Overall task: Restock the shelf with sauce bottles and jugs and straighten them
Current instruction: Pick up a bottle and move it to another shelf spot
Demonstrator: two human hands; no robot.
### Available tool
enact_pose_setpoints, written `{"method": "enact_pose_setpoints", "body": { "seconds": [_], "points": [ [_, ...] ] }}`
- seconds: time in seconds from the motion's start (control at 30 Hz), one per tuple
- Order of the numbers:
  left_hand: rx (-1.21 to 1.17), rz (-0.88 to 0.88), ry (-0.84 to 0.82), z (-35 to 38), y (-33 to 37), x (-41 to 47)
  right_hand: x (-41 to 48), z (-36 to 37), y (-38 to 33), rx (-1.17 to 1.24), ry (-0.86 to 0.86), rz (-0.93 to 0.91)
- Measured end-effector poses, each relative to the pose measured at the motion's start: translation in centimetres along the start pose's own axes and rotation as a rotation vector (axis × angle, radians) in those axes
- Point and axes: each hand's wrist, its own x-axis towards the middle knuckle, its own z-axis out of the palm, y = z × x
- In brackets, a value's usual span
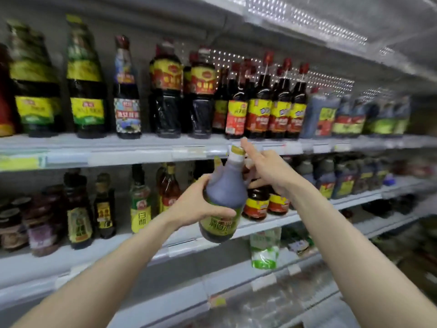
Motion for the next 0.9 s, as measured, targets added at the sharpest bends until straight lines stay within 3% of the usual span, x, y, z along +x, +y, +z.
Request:
{"method": "enact_pose_setpoints", "body": {
  "seconds": [0.2,0.4,0.9],
  "points": [
    [0.016,0.149,0.022,6.5,8.3,4.0,-2.9,-11.6,-1.1,-0.072,0.045,-0.161],
    [-0.032,0.272,0.01,18.3,15.8,8.3,-5.5,-25.4,1.9,-0.118,0.147,-0.283],
    [-0.164,0.332,-0.211,44.1,26.9,22.9,-7.1,-52.1,13.7,-0.038,0.519,-0.281]
  ]
}}
